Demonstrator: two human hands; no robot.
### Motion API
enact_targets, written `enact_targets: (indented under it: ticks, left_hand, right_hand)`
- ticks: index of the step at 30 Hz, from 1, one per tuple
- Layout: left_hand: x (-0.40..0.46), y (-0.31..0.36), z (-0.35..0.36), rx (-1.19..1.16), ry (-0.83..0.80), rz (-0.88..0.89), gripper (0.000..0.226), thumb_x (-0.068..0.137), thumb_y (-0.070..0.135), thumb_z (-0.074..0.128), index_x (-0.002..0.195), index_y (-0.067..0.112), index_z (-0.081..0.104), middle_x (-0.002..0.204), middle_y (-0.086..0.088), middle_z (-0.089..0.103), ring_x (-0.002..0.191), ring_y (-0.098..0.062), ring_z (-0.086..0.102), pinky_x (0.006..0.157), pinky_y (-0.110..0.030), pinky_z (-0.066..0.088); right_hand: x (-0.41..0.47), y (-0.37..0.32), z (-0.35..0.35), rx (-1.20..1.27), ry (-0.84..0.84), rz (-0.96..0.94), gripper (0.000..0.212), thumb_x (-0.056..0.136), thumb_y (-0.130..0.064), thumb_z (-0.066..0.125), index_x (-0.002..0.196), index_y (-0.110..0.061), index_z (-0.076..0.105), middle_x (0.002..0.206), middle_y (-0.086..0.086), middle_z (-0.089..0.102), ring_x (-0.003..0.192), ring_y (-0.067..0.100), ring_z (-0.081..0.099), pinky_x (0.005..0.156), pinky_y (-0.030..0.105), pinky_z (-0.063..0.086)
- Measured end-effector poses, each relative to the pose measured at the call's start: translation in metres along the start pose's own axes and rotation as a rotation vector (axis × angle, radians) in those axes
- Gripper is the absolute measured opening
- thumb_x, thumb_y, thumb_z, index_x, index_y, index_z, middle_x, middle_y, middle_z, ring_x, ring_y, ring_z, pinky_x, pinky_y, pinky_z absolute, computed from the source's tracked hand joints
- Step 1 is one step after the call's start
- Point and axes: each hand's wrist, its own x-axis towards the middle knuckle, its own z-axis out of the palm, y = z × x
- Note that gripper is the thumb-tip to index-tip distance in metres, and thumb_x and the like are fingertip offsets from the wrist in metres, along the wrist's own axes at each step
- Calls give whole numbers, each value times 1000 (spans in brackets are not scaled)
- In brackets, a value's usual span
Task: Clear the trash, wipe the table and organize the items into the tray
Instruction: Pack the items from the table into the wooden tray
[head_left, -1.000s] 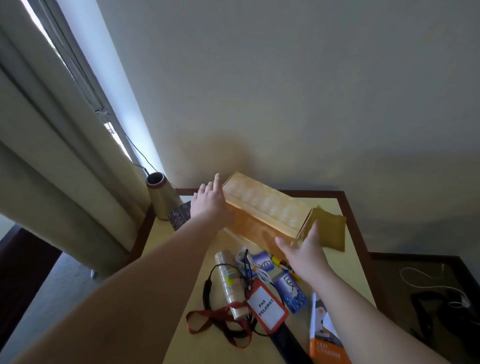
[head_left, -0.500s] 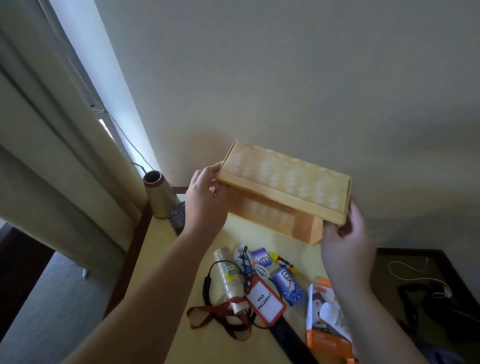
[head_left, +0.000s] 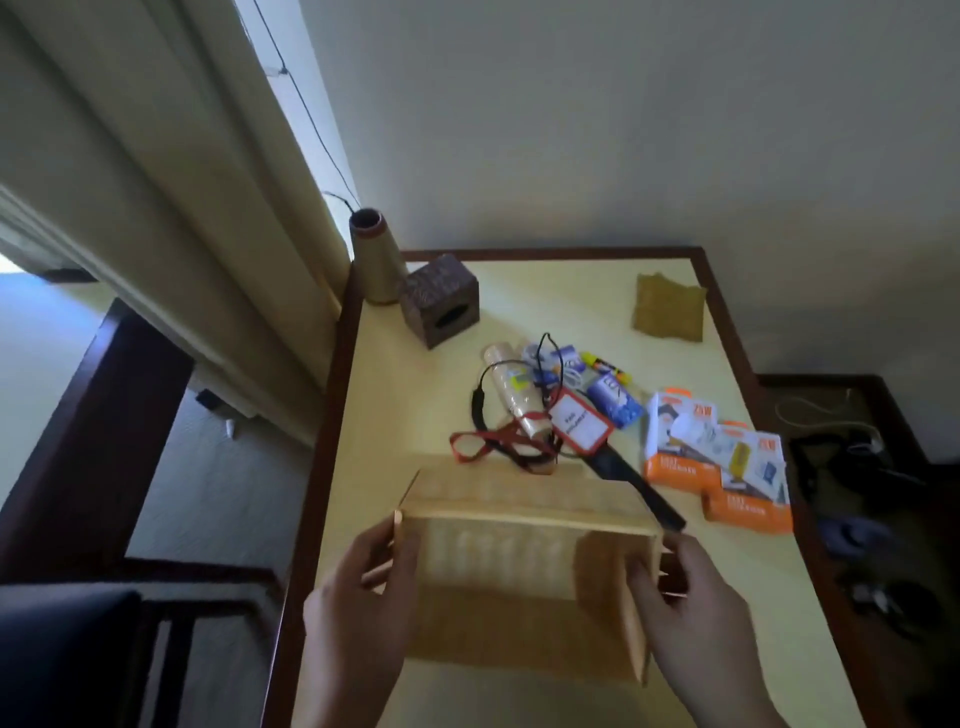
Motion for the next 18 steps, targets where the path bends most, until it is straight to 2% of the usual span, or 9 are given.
enact_targets:
  ticks: [2, 3, 6, 9, 12, 16, 18]
  left_hand:
    - [-7, -26, -5, 74, -70, -41, 17, 91, 46, 75, 106, 53, 72, 83, 30, 72, 76, 12, 68, 70, -15, 48]
    - [-8, -37, -5, 105, -94, -42, 21, 92, 46, 74, 113, 46, 75, 86, 24, 74, 77, 8, 69, 71, -16, 47]
    - [-2, -57, 2, 184, -163, 6, 35, 99, 47, 65, 131, 34, 71, 106, 12, 76, 90, -2, 68, 80, -28, 53]
    - [6, -71, 15, 221, -208, 27, 44, 105, 48, 54, 143, 29, 62, 117, 8, 72, 100, -12, 66, 84, -36, 55]
    - [5, -79, 24, 148, -192, 9, 48, 106, 48, 51, 148, 25, 59, 116, 12, 61, 102, -9, 60, 84, -33, 49]
    - [-2, -78, 24, 122, -156, 4, 46, 105, 47, 55, 147, 29, 60, 112, 14, 62, 95, -2, 61, 73, -22, 43]
    - [-4, -76, 22, 135, -152, -3, 45, 105, 46, 56, 147, 30, 60, 111, 12, 62, 91, 1, 60, 70, -22, 44]
  right_hand:
    - [-4, 14, 14, -122, -31, -4, 15, 96, -33, 69, 111, -34, 66, 87, -16, 69, 79, 10, 65, 71, 31, 47]
    - [-3, 19, 21, -166, -24, -8, 13, 97, -33, 66, 110, -30, 69, 87, -12, 70, 82, 14, 66, 70, 32, 46]
    - [2, 36, 43, -208, -1, 1, 20, 102, -35, 58, 109, -21, 71, 85, -4, 70, 88, 25, 69, 66, 31, 41]
    - [2, 45, 56, -167, -7, 0, 29, 105, -37, 52, 121, -21, 69, 86, -5, 66, 89, 25, 67, 67, 32, 41]
    - [3, 52, 61, -127, 6, -17, 39, 106, -46, 48, 131, -23, 65, 95, -4, 67, 92, 22, 65, 71, 33, 45]
    - [7, 55, 51, -109, -93, -59, 54, 102, -61, 47, 136, -22, 61, 110, -3, 70, 101, 18, 64, 80, 31, 47]
    - [11, 54, 35, -74, -108, -74, 58, 100, -65, 46, 137, -23, 61, 112, -5, 70, 101, 13, 63, 84, 29, 47]
